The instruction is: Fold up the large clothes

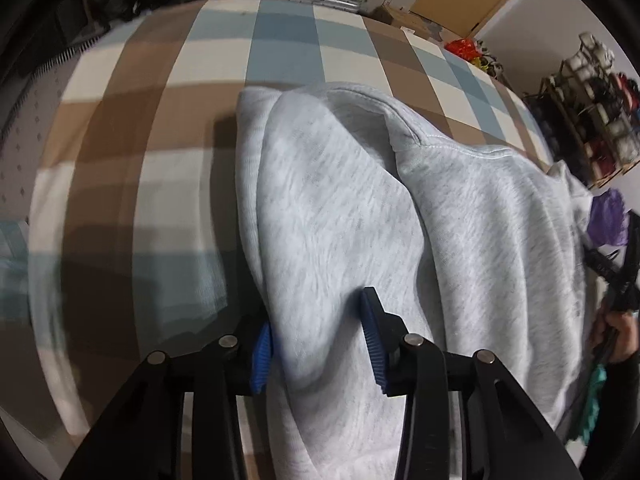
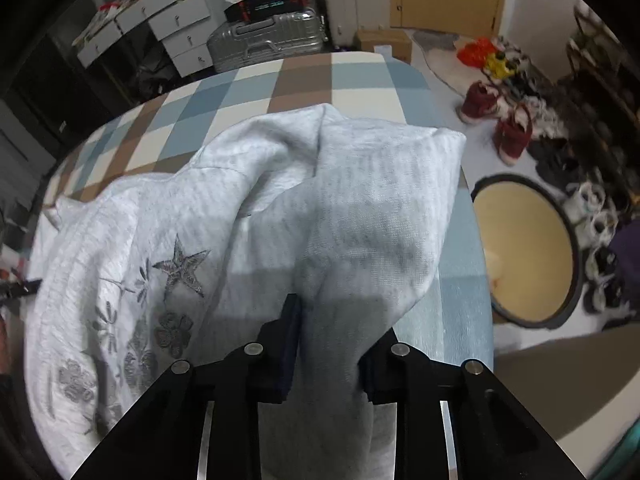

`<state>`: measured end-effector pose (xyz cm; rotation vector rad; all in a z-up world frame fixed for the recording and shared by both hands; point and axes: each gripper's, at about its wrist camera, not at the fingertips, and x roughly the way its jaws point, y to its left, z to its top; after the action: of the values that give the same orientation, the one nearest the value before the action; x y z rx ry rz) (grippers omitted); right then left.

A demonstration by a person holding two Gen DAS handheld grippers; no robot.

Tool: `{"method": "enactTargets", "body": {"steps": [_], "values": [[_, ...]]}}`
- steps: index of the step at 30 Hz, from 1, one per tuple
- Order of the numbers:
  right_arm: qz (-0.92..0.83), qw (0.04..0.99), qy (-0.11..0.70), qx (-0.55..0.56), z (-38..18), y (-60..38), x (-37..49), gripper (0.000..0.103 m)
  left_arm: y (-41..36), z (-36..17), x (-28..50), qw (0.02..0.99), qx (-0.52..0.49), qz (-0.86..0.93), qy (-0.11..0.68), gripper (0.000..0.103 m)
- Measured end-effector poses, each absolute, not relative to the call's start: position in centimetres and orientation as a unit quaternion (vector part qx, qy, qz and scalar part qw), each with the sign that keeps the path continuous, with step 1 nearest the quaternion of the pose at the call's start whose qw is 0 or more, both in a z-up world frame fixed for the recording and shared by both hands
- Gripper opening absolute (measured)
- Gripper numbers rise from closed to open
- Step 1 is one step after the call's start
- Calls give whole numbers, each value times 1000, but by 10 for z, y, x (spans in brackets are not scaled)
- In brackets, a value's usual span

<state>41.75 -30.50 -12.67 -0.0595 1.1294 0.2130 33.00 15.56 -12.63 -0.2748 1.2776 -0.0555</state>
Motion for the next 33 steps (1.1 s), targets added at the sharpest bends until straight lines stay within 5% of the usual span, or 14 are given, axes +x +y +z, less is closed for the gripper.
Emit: {"method": "enactTargets", "body": {"steps": [11, 17, 20, 22, 23, 33], "values": [[64, 875, 477, -51, -120, -285, 478, 22, 137, -125, 414, 819, -16, 25, 572, 35], [51, 880, 468, -59, -98, -291, 466, 32, 120, -116, 420, 828, 32, 89, 552, 34], [69, 879, 463, -90, -73, -291, 411, 49, 123, -95, 378, 846, 10, 66, 529, 34], [86, 887, 444, -94, -56, -294, 355, 77, 117, -80, 341, 851, -14, 45, 523, 34], [91, 891, 435, -90, -49, -298, 323, 81, 119, -74, 325, 854, -23, 39, 519, 34], [102, 845, 519, -75, -109, -297, 137, 82, 66, -70, 202, 854, -75, -66, 510, 35]]}}
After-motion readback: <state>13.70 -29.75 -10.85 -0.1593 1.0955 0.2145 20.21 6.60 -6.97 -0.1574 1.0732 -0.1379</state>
